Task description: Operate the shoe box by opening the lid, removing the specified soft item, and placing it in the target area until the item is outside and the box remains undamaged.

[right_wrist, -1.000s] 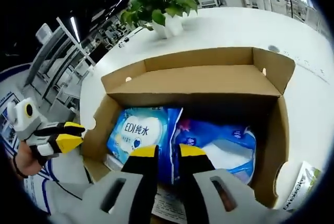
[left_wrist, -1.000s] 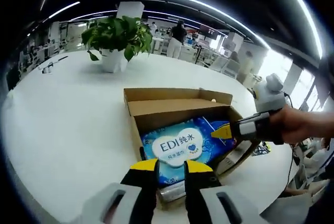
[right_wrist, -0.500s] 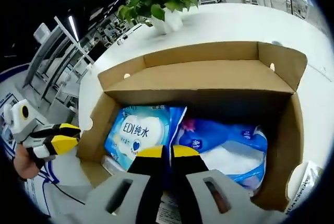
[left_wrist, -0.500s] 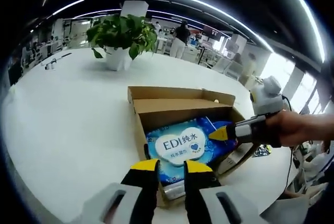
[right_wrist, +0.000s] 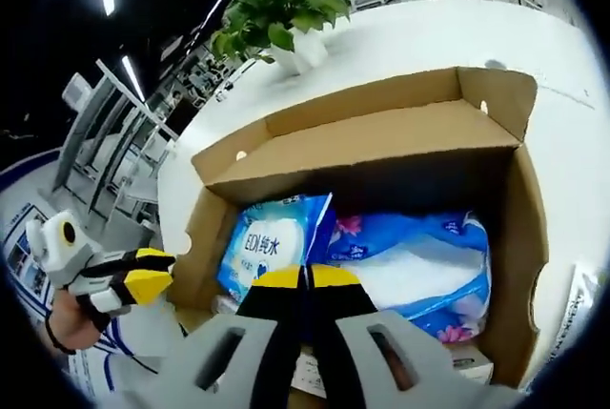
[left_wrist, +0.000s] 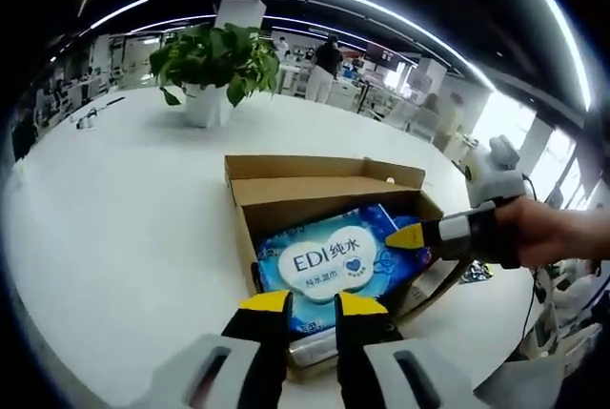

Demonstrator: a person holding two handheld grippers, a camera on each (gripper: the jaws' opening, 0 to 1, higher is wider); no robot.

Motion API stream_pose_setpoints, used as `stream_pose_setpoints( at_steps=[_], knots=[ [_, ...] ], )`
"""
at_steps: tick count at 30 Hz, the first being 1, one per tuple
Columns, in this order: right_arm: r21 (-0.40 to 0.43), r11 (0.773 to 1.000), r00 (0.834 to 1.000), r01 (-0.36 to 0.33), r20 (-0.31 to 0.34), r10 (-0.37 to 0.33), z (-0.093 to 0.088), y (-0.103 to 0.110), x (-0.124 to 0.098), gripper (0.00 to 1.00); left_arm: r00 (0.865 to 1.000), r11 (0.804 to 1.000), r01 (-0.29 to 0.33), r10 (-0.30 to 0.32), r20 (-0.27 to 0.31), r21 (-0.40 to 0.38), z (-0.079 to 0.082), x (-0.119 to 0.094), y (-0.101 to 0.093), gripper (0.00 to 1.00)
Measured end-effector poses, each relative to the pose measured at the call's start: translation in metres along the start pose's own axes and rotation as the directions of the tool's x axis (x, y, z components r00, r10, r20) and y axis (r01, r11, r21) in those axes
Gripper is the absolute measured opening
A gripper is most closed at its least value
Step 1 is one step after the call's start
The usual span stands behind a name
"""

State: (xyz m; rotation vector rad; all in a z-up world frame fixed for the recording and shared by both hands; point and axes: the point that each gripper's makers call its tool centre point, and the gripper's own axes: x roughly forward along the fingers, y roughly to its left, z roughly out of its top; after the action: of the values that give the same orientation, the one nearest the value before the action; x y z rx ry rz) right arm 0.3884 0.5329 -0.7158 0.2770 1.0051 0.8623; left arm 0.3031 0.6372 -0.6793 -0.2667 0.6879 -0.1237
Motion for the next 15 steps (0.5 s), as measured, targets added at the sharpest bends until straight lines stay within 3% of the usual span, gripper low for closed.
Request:
stream_pose_setpoints(
  at_steps=[15],
  knots=[
    [0.016,0.998,0.995,0.058,0.081,-0.059,0.017,-0.027,-0.033,0.0,0.998,0.999,0.048,-0.047,-0.041,0.02,0.001,0.022,-0.014,0.17]
  ],
)
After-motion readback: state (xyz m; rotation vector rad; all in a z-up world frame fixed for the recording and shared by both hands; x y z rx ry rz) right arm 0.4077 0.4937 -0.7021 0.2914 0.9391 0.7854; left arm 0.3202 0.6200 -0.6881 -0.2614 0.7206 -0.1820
